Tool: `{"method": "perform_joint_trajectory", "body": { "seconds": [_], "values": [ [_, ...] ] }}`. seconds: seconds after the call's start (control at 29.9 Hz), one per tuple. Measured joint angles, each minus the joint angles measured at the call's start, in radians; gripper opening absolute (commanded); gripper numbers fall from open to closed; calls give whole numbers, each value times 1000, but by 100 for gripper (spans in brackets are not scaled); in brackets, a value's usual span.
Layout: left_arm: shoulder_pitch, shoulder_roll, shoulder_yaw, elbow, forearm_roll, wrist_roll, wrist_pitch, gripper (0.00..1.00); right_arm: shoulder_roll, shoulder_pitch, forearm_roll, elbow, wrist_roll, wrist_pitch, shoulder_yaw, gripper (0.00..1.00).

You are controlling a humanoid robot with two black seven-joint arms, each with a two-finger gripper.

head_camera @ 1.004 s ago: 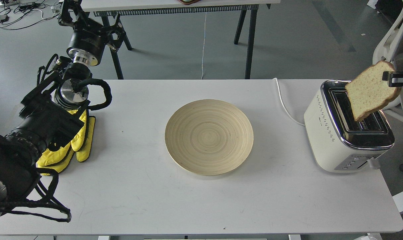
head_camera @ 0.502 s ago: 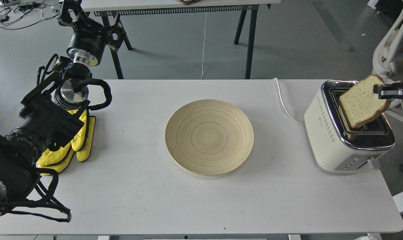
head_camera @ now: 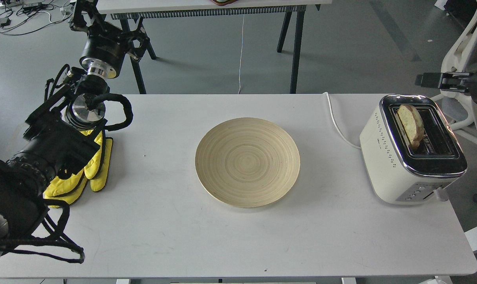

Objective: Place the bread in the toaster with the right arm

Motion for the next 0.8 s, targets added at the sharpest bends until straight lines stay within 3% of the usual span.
{"method": "perform_joint_trajectory", "body": {
  "seconds": [0.2,0.44,0.6,0.8],
  "values": [
    [1,0,0,0,-1,0,0,100,112,-47,344,-82,103,-110,97,99],
    [-1,2,0,0,-1,1,0,100,301,-164,843,-229,176,-134,263,99],
    [-2,1,-1,0,-1,-2,0,100,473,-356,1013,-388,246,-134,529,99],
    [-2,4,-2,2,-2,-3,0,100,720,-599,1058,-598,251,-126,1003,99]
  ]
}}
